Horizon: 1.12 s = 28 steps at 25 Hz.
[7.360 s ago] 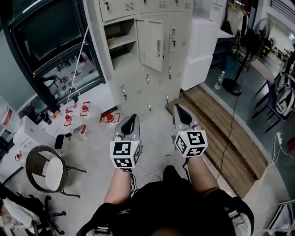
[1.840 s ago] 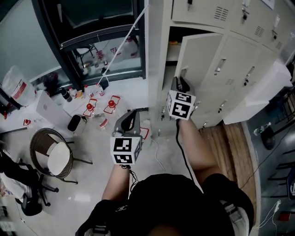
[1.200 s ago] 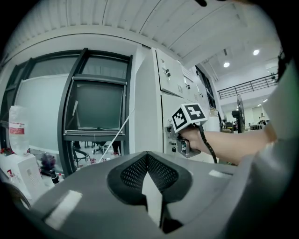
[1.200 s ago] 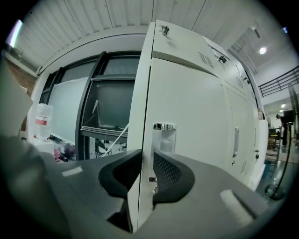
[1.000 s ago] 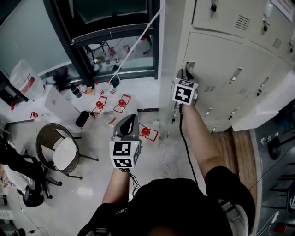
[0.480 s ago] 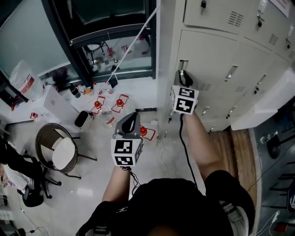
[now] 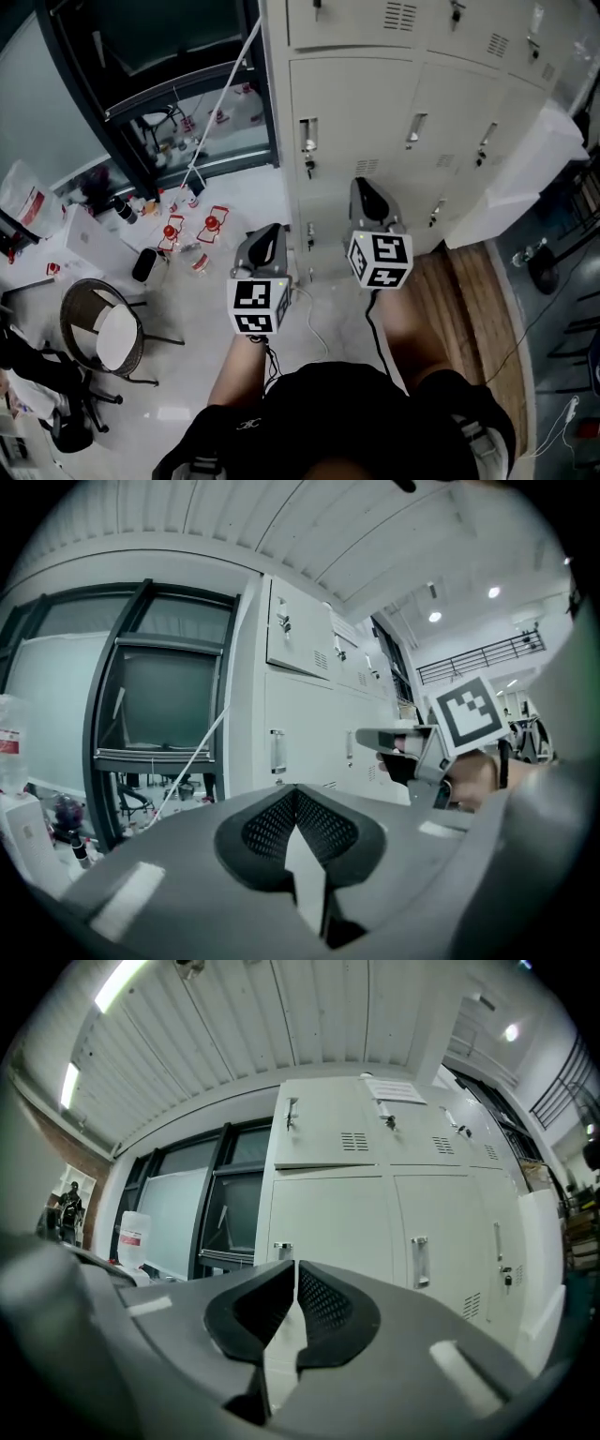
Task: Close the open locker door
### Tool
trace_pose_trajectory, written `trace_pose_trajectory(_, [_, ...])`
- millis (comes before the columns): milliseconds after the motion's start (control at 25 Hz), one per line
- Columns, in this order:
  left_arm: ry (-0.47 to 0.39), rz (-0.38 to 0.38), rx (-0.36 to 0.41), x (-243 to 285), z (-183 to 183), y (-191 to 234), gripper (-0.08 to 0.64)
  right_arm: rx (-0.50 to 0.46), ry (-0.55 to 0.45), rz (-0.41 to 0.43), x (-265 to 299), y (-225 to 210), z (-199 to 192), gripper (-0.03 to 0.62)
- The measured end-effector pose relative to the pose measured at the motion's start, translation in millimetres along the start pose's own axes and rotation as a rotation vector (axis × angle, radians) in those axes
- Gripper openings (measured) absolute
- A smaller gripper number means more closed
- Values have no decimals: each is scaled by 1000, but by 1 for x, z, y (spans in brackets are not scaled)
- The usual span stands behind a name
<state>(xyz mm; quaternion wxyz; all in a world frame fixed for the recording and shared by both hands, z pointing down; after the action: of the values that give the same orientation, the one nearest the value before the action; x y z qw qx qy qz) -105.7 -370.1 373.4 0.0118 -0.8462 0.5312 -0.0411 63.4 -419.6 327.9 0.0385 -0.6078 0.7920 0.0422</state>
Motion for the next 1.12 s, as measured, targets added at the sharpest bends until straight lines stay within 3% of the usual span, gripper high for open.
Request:
trace_pose_trajectory(480, [-17,-102,15,14,7,-97,1,21,10,-26,-84,-58,-16,11])
trace_pose_trajectory(680, [-19,-92,19,4,9,-102,2,-22,-8,-27,-95,-53,-13,11])
trace_pose_trajectory(1120, [-21,-77,17,-13,11,-89,0,10,1,11,-98,-28,-12,11])
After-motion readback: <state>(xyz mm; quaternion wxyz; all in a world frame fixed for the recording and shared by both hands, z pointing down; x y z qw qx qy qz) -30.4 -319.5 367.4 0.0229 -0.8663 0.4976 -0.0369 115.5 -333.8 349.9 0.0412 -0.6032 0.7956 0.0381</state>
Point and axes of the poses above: the fingertips, and each gripper's own axes: x forward along the fingers, y to its left, z out of its top, the point moved 2 cm from there along -x, backward along the fingers
